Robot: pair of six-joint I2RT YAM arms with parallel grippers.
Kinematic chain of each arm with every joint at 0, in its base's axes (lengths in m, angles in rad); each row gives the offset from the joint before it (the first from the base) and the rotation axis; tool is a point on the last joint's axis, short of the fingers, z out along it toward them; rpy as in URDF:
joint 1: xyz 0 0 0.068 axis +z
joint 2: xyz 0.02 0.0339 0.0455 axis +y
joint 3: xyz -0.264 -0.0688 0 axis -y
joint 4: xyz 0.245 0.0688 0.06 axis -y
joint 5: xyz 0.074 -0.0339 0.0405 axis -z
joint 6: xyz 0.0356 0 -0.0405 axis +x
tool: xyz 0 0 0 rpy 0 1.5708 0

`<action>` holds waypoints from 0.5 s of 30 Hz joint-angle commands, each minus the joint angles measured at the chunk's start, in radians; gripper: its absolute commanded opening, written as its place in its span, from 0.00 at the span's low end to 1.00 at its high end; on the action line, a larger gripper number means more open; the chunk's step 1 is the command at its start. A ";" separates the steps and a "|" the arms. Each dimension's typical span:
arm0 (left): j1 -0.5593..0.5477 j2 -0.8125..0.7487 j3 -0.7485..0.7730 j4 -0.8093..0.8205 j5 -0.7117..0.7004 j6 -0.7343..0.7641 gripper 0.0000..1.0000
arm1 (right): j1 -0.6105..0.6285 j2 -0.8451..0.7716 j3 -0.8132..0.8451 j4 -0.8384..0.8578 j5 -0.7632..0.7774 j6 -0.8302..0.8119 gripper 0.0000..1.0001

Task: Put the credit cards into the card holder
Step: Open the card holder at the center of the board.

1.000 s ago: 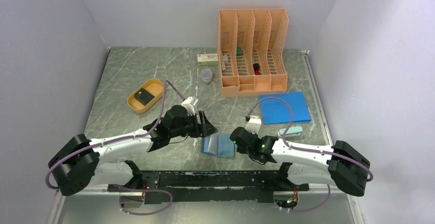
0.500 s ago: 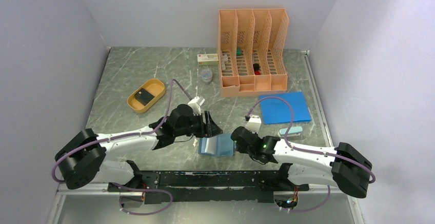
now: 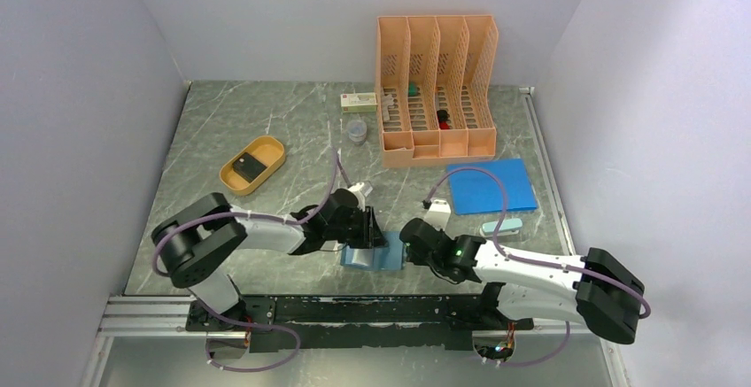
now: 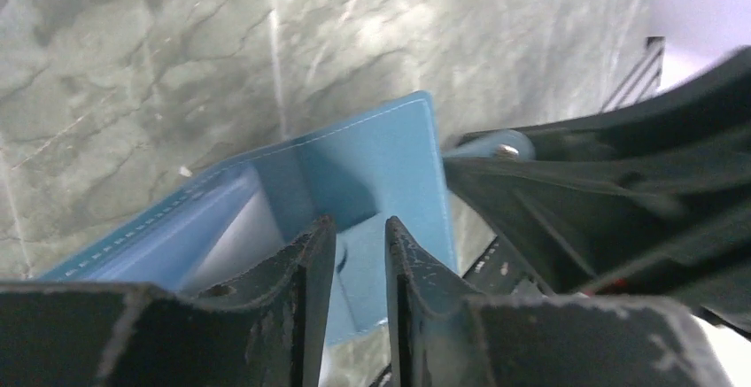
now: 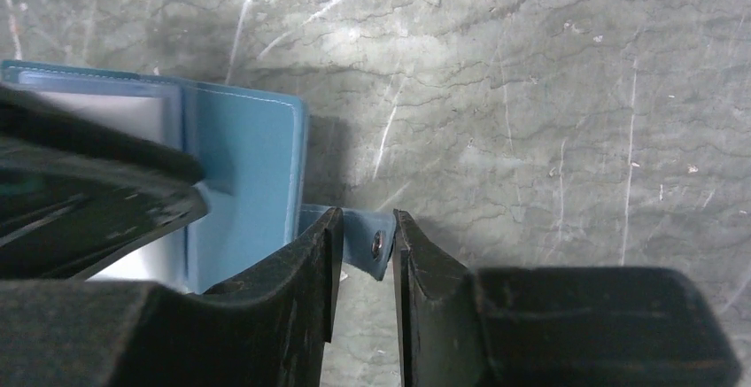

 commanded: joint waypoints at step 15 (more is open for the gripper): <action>-0.024 0.165 0.031 0.061 -0.082 -0.045 0.21 | -0.003 -0.141 0.055 0.090 -0.299 -0.126 0.31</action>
